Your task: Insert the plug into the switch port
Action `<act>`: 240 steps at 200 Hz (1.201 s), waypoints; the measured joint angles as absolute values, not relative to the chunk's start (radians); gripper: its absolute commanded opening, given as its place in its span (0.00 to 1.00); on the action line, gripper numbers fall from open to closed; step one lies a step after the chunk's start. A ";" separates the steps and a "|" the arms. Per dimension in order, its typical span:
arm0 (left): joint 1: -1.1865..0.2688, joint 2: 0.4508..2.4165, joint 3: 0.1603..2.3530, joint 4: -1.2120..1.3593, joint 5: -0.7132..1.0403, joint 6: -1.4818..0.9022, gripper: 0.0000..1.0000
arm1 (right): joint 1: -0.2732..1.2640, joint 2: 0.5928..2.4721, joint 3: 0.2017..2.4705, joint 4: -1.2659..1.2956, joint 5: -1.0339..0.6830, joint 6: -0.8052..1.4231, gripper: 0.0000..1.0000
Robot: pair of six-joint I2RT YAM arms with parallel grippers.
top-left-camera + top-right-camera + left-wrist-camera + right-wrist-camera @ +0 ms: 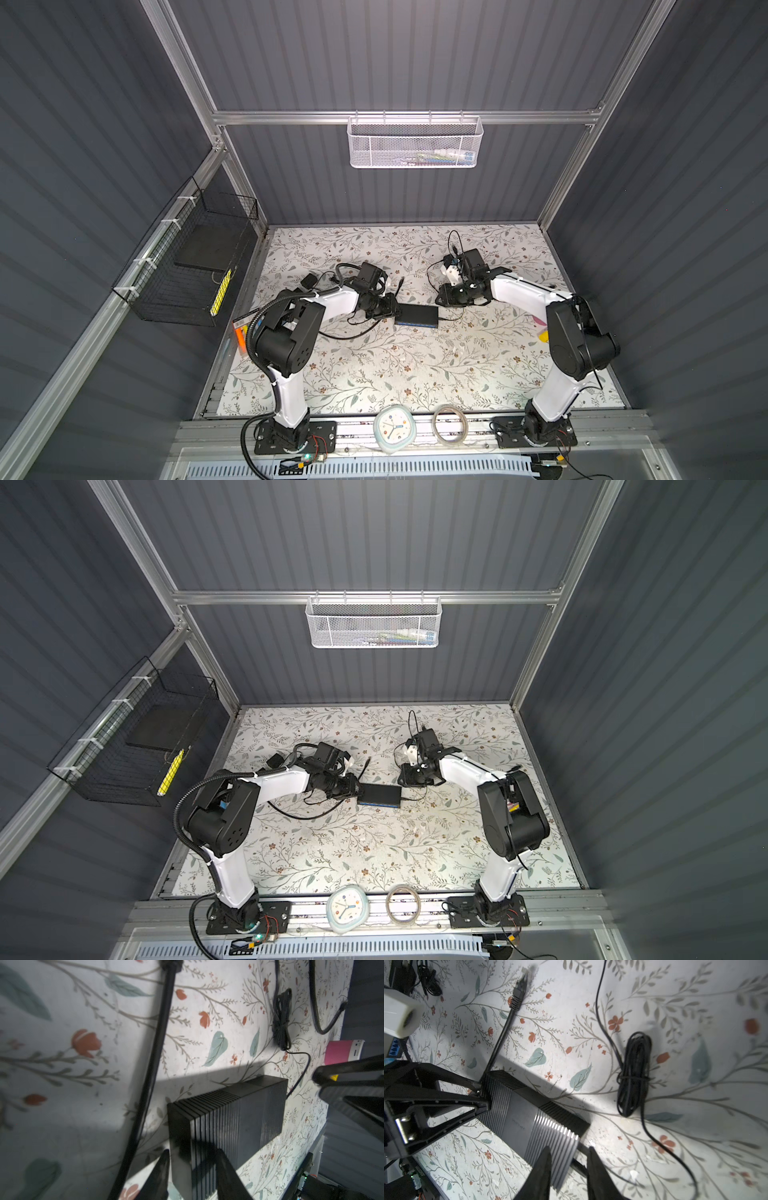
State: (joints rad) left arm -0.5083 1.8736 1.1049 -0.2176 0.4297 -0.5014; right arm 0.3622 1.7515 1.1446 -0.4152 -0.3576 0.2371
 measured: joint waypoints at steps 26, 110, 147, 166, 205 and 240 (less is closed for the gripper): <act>-0.488 1.835 1.122 -0.268 0.390 -0.484 0.40 | 0.280 1.741 1.219 -0.483 -0.289 0.162 0.30; -0.440 1.554 1.114 -0.276 0.340 -0.445 0.41 | 0.152 2.114 1.588 -0.636 -0.073 -0.032 0.27; -0.417 1.546 1.098 -0.293 0.321 -0.437 0.41 | 0.151 2.154 1.624 -0.684 -0.062 -0.072 0.26; -0.410 1.546 1.098 -0.298 0.320 -0.437 0.41 | 0.151 2.168 1.658 -0.697 -0.055 -0.083 0.21; -0.402 1.546 1.098 -0.309 0.313 -0.430 0.41 | 0.151 2.203 1.698 -0.720 -0.040 -0.092 0.26; -0.397 1.546 1.098 -0.316 0.313 -0.429 0.41 | 0.151 2.250 1.802 -0.751 -0.037 -0.098 0.27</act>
